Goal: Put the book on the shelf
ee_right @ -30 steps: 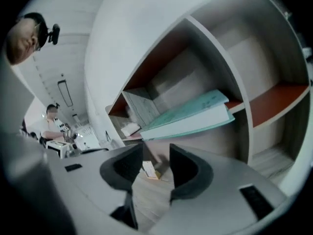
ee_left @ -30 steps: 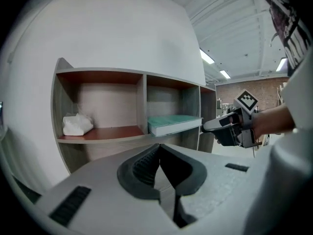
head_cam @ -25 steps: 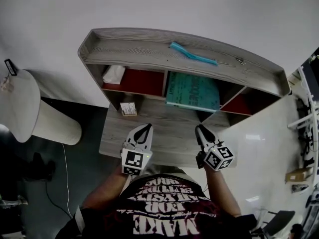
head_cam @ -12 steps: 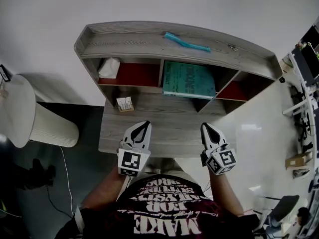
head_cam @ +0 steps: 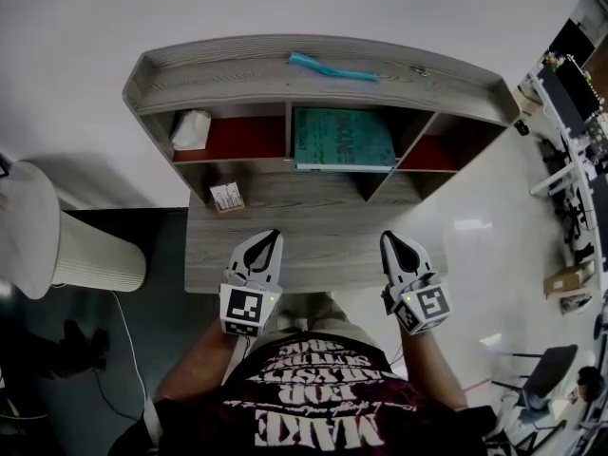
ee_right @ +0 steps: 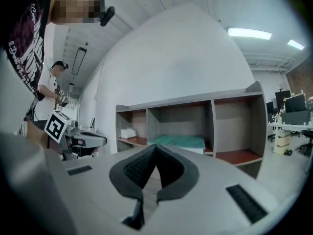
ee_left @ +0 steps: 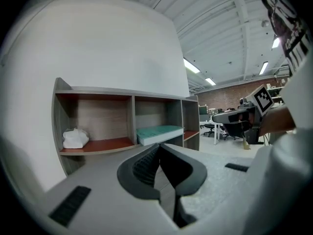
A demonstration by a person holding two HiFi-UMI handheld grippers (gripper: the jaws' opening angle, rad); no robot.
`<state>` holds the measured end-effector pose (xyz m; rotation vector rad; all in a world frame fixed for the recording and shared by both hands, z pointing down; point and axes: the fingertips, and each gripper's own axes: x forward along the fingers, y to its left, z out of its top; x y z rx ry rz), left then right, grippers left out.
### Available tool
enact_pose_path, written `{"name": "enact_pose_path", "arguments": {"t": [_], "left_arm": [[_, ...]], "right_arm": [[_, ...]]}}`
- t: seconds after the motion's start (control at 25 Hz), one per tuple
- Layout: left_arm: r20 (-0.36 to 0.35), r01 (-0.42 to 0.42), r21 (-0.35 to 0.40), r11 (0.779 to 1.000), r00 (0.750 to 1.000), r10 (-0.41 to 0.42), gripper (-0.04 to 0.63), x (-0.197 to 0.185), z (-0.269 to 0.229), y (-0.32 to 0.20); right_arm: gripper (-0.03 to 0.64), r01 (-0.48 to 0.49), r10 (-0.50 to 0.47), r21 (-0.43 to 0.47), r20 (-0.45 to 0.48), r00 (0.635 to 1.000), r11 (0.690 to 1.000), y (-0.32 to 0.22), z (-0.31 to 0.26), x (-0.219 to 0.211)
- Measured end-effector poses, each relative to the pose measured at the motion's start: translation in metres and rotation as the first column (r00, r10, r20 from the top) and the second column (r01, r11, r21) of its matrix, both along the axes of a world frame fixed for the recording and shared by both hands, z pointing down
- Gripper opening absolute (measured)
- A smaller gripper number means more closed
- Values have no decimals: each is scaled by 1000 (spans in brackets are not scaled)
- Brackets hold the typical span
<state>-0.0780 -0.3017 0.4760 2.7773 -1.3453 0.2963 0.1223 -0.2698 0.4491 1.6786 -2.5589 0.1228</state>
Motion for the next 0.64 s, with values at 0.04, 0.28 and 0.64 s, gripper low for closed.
{"name": "enact_pose_path", "arguments": {"t": [0.04,0.28,0.64], "left_arm": [[-1,1,-4,1000,1000,-1,6,-1,0,1],[-6,10,-21,1000,1000,-10,6,-7,5,4],[-9,65,-61,996,998,-65,6,-27,25,-6]], "right_arm": [[3,-2,2,0,3,1000,1000,1,1,-1],[3,2,-2,1,17,1000,1000,2,0,-5],[3,50,-49,-16,61,997,999,-18,5,-26]]}}
